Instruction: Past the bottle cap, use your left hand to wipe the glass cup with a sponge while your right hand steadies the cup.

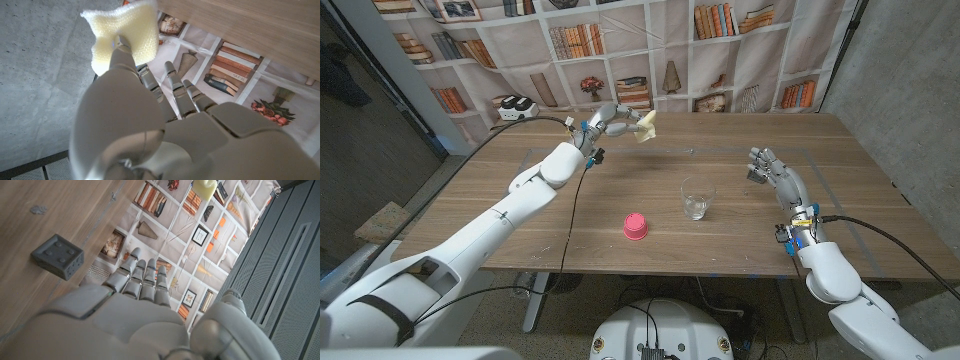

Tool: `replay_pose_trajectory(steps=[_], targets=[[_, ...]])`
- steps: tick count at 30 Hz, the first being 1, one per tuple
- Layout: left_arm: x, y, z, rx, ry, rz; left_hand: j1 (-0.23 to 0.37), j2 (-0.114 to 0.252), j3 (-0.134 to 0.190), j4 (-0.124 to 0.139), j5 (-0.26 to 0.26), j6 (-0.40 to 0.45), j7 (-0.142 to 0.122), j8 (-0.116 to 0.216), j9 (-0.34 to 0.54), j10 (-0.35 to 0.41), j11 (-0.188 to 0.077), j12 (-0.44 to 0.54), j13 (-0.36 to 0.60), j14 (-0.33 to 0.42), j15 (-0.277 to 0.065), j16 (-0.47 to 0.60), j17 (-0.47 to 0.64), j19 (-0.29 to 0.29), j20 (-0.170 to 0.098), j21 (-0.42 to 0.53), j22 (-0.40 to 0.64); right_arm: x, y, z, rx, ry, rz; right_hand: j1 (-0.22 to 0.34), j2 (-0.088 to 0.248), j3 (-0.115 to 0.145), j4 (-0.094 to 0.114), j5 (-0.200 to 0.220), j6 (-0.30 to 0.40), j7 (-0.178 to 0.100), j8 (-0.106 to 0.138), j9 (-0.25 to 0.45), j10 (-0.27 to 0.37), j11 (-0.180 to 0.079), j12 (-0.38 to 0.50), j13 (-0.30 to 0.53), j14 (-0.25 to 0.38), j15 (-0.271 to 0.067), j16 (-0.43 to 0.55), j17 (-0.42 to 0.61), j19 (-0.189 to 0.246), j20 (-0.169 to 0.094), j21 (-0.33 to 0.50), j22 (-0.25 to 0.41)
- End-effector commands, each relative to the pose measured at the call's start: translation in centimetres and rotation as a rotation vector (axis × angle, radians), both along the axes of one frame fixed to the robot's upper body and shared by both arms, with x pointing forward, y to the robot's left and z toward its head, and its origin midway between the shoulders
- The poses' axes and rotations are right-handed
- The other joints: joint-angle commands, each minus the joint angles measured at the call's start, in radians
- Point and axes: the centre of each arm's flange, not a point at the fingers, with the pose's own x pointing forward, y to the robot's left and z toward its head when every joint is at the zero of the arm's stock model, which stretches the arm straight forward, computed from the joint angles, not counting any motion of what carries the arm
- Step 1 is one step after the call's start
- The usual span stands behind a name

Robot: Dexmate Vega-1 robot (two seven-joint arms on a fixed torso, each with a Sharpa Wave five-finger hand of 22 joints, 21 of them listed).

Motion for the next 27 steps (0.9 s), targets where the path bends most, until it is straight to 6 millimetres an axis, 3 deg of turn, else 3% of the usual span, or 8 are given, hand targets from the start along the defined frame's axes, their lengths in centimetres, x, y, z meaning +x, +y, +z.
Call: replay_pose_trajectory(steps=[1, 15, 27], targets=[[0.2, -2.6, 0.8, 0.096, 0.010, -0.039, 0.003, 0.002, 0.053, 0.044, 0.006, 0.066, 0.062, 0.007, 0.006, 0.014, -0.001, 0.009, 0.005, 0.012, -0.139, -0.001, 0.003, 0.000, -0.044, -0.004, 0.002, -2.0, 1.5, -3.2, -0.075, 0.004, -0.107, 0.021, -0.002, 0.007, -0.011, 0.009, 0.008, -0.004, 0.006, 0.006, 0.008, 0.000, 0.009, 0.004, 0.004, -0.013, 0.005, 0.001, 0.013, -0.028, -0.004, 0.002], [0.4, -4.4, 1.4, 0.160, 0.005, -0.064, 0.003, -0.001, 0.056, 0.048, 0.004, 0.068, 0.064, 0.007, 0.006, 0.014, -0.001, 0.007, 0.009, 0.010, -0.138, -0.002, 0.003, -0.002, -0.045, -0.004, 0.002, -2.2, 2.8, -4.0, -0.244, -0.043, -0.276, 0.057, -0.011, 0.013, -0.033, 0.020, -0.005, -0.005, 0.000, 0.006, 0.003, -0.009, 0.005, 0.005, 0.006, -0.017, 0.002, 0.000, 0.022, -0.033, -0.009, 0.001], [0.4, -4.8, -0.1, 0.227, 0.052, -0.087, 0.004, -0.001, 0.059, 0.049, 0.003, 0.071, 0.063, 0.008, 0.006, 0.014, -0.001, 0.006, 0.010, 0.009, -0.138, -0.002, 0.003, -0.003, -0.045, -0.004, 0.002, -1.1, 4.3, -3.8, -0.403, -0.023, -0.374, 0.125, -0.021, 0.027, -0.061, 0.046, -0.036, -0.004, -0.011, 0.007, -0.025, -0.014, -0.009, 0.005, -0.017, -0.014, -0.009, 0.000, 0.005, -0.029, -0.031, 0.000]])
